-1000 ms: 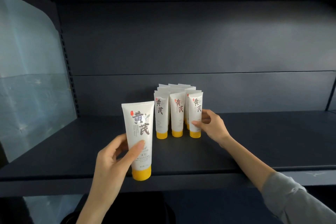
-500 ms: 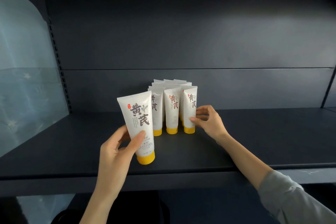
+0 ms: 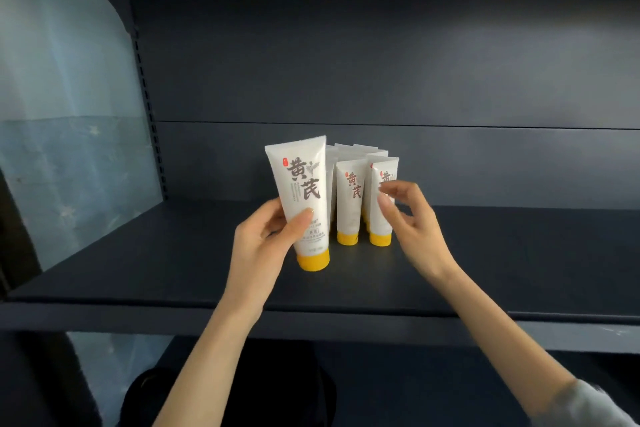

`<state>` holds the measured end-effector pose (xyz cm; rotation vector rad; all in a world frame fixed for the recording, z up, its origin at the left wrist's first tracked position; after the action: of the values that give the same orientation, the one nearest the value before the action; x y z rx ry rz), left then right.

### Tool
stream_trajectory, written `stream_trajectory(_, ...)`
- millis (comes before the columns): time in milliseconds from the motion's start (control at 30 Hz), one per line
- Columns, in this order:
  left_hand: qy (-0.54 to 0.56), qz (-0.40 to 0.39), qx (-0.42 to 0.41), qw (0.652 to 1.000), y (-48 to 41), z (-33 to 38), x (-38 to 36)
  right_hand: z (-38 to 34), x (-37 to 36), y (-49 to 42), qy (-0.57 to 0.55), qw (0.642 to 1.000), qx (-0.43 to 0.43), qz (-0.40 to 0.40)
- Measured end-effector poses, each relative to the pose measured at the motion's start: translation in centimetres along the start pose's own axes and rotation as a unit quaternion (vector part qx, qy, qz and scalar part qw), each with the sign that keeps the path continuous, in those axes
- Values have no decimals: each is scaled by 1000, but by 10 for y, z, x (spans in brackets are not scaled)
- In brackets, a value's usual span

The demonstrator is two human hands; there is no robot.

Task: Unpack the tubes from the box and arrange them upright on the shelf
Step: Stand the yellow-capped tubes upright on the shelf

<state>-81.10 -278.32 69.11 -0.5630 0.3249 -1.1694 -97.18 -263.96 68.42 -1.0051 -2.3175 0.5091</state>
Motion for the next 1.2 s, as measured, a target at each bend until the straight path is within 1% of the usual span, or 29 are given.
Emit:
stream_trajectory(100,3,-23,2,1000,-9,1,-7,-15,-25,15,-50,994,14,-101)
stream_trajectory(200,-16,-47,3,999,-13,1,-14,-24,-39,23,-80,986,23,-143)
stream_trajectory(300,-21,-71,1,997,-13,0,-20,-32,-40,27,-98,986,27,-131)
stream_trajectory(467,-46,-95,1,994,-8,1,-19,-36,-40,31,-84,989,17,-117)
stream_trajectory(533,-83,-104,7,991,-4,2,-15,-34,-43,30,-71,991,8,-111)
stream_trajectory(567,-116,-102,11,988,-2,3,-12,-33,-44,30,-60,993,1,-106)
stream_trajectory(600,-171,-92,17,981,1,2,-7,-31,-46,28,-48,994,-7,-100)
stream_trajectory(633,-254,-77,25,964,4,1,-1,-28,-48,25,-34,995,-17,-96)
stream_trajectory(667,-358,-65,37,931,8,-1,6,-25,-50,22,-18,995,-29,-91)
stream_trajectory(700,-455,-61,53,887,12,-3,12,-21,-52,18,0,995,-45,-86)
stream_trajectory(733,-529,-67,74,843,17,-6,17,-17,-54,14,18,995,-63,-80)
stream_trajectory(767,-579,-80,98,805,22,-9,22,-12,-57,9,35,993,-82,-75)
stream_trajectory(800,-611,-89,117,778,27,-13,27,-7,-59,5,48,991,-101,-72)
stream_trajectory(833,-627,-95,131,762,31,-16,31,-2,-62,0,58,989,-118,-73)
stream_trajectory(867,-633,-99,142,754,36,-19,36,2,-65,-3,68,986,-134,-78)
stream_trajectory(933,-629,-103,162,753,44,-22,44,10,-72,-9,83,980,-159,-89)
stream_trajectory(1100,-592,-91,170,783,58,-21,53,20,-78,-19,82,977,-179,-76)
stream_trajectory(1200,-586,-91,175,786,65,-19,57,22,-82,-21,82,976,-188,-68)
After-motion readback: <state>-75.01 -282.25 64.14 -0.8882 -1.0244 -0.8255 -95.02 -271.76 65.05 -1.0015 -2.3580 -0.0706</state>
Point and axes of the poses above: each hand's wrist, its own y-axis away from the middle knuckle, its own x-axis out of the back of the hand, z = x × y, the point moved 3 cm from there along -y, towards the middle knuckle, and after that the axes turned 15 degrees about -z, right-handed, at the moved point
